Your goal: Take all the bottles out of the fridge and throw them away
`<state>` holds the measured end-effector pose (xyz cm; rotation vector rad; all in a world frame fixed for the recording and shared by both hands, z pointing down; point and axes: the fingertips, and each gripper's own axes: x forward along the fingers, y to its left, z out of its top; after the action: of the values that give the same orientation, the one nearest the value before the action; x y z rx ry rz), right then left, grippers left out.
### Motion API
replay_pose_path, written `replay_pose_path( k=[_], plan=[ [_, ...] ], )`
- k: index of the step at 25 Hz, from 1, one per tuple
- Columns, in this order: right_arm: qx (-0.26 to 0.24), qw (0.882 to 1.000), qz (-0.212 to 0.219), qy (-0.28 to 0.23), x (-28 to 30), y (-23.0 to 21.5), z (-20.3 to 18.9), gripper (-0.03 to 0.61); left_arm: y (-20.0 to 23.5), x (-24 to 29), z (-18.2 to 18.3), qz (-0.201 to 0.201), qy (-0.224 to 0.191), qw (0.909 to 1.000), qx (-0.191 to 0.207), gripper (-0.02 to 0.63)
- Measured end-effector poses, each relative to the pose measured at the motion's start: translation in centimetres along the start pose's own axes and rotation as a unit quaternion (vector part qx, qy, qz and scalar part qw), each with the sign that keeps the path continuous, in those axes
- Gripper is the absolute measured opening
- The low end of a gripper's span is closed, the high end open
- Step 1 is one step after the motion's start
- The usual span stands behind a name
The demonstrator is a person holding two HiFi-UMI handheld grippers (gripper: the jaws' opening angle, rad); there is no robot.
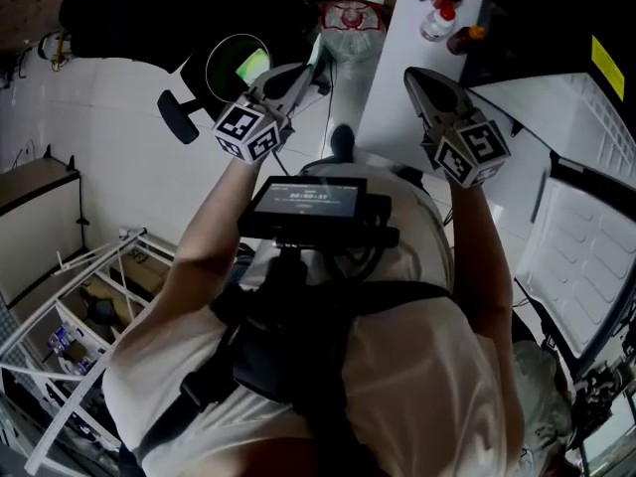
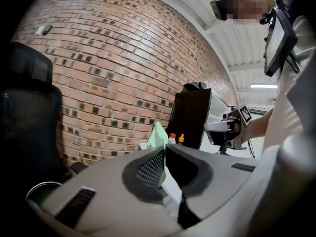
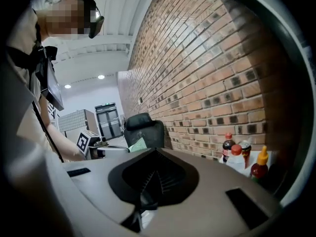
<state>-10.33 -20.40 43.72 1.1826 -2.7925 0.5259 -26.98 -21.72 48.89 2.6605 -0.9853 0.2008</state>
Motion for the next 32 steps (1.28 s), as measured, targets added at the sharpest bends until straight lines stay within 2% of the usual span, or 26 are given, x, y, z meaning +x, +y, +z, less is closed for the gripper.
replay_pose_path(
  k=[8, 21, 24, 28, 32],
  plan=[
    [-0.008, 0.999, 0.031, 0.026, 5.2, 3.3, -0.4, 0.006, 7.4, -6.0, -1.8, 0.082, -0.006, 0.9962, -0.029, 0.021],
    [-0.009, 0.997, 0.033, 0.062, 8.1, 5.1, -1.8, 0.006, 16.8, -11.7, -5.6, 0.182, 0.016, 0.9812, -0.060, 0.023],
    [-0.005, 0.998, 0.030, 0.061, 8.6, 5.1, -1.7, 0.005, 18.5, -12.1, -7.5, 0.205, 0.038, 0.9759, -0.066, 0.023],
    [-0.005, 0.998, 0.028, 0.062, 8.9, 5.4, -1.7, 0.005, 20.9, -12.3, -10.6, 0.227, 0.088, 0.9677, -0.065, 0.023],
    [0.000, 0.998, 0.016, 0.062, 8.5, 4.9, -1.8, 0.005, 23.3, -12.0, -13.2, 0.252, 0.133, 0.9556, -0.075, 0.023]
  ],
)
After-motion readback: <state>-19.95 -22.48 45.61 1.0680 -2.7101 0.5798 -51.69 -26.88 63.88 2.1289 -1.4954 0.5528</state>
